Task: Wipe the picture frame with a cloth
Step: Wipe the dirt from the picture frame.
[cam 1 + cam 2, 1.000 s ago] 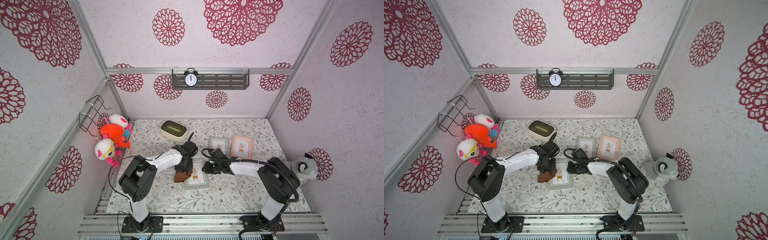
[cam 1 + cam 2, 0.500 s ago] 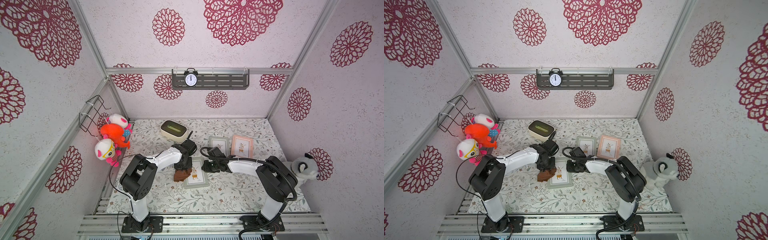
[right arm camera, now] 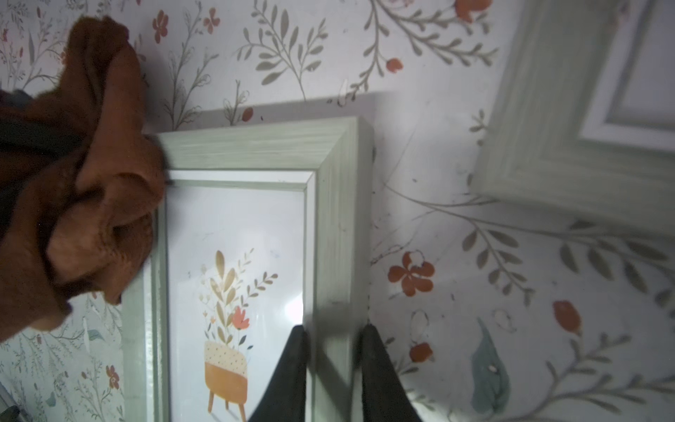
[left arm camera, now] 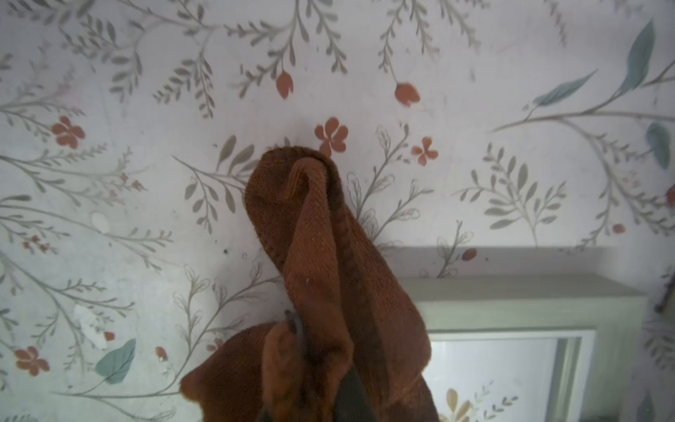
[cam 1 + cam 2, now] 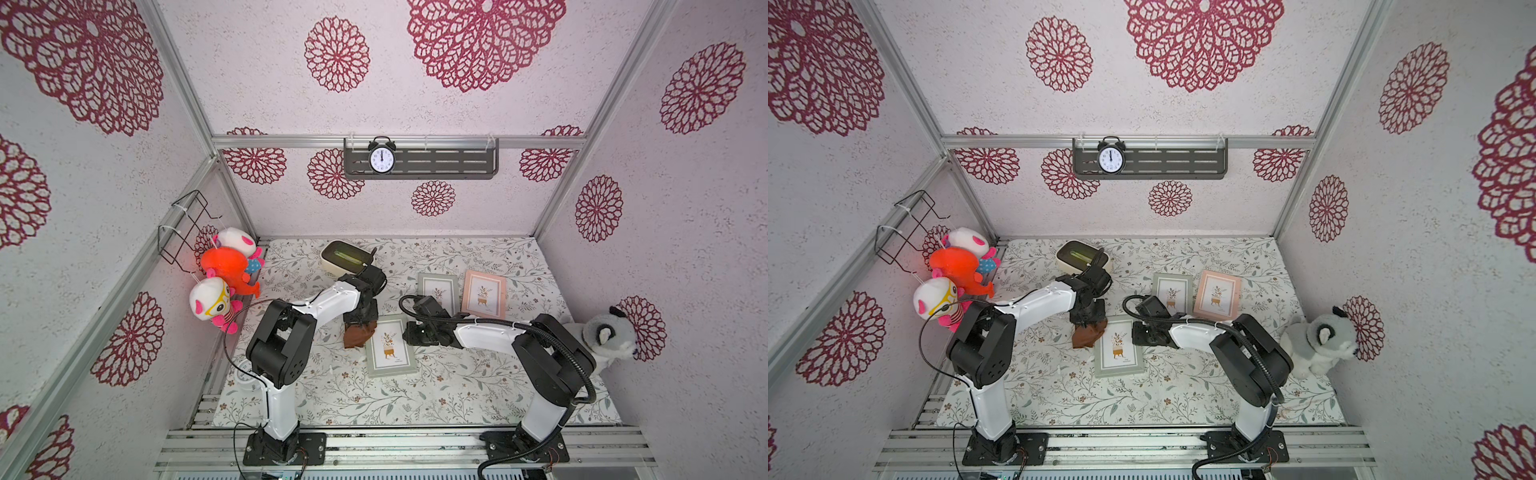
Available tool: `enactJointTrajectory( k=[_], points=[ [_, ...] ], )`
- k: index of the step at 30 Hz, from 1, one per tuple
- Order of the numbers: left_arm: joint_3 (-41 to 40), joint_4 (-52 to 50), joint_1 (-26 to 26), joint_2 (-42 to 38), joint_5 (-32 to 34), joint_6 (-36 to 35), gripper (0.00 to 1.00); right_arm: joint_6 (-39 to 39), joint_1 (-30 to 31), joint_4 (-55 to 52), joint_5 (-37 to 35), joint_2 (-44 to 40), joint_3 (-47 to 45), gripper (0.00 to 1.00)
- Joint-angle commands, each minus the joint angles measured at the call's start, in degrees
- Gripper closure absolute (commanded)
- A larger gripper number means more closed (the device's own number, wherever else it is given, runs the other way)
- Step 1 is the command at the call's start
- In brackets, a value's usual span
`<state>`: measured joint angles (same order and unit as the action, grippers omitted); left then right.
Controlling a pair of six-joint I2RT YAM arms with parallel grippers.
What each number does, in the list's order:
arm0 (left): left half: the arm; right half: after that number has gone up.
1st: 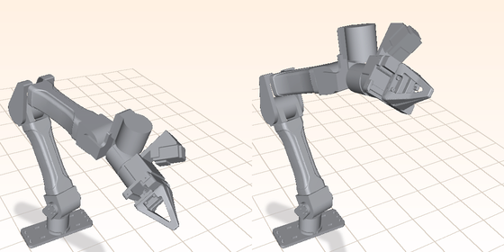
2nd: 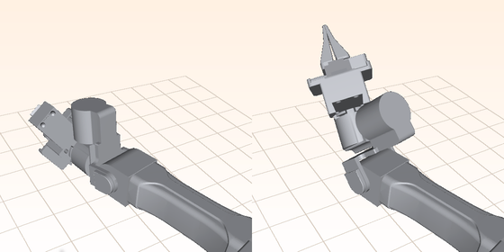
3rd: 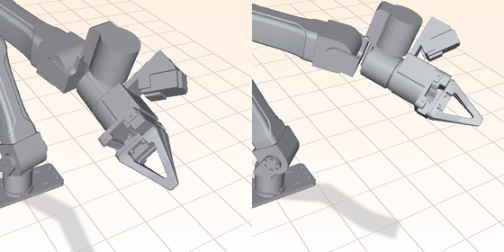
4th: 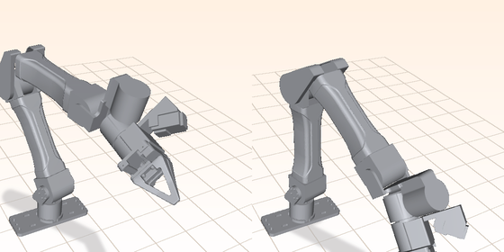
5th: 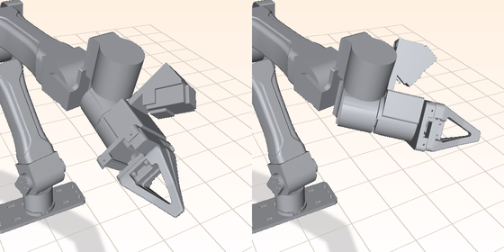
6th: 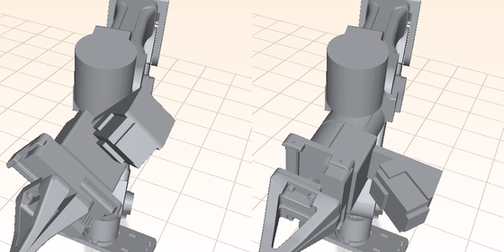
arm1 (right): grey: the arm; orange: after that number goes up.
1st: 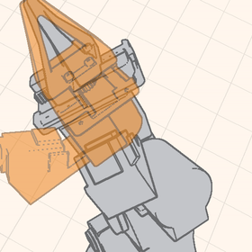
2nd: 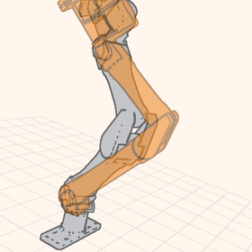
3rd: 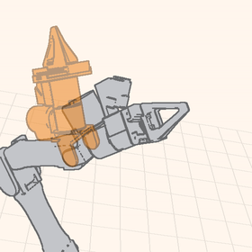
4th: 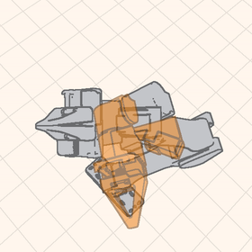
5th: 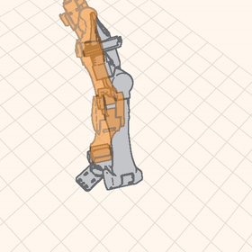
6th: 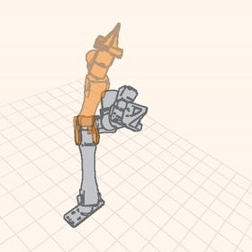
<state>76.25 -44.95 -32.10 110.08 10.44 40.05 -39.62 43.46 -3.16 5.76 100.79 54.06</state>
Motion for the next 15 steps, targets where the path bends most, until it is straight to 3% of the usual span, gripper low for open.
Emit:
enactJointTrajectory(
  k=[1, 11, 15],
  points=[
    [-3.6, -2.5, -2.6, -0.2, -1.1, 0.2, 1.00, -2.3, 0.7, -6.8, -1.8, 1.9, -1.7, 0.89],
    [-10.5, -4.4, -10.0, -4.0, -5.6, 4.2, 1.00, -4.8, 0.7, -5.9, -2.2, 1.7, -3.3, 0.90],
    [-10.9, -4.1, -10.2, -3.4, -3.7, 4.1, 1.00, -5.7, 0.7, -5.1, -2.2, 1.5, -3.9, 0.90]
  ],
)
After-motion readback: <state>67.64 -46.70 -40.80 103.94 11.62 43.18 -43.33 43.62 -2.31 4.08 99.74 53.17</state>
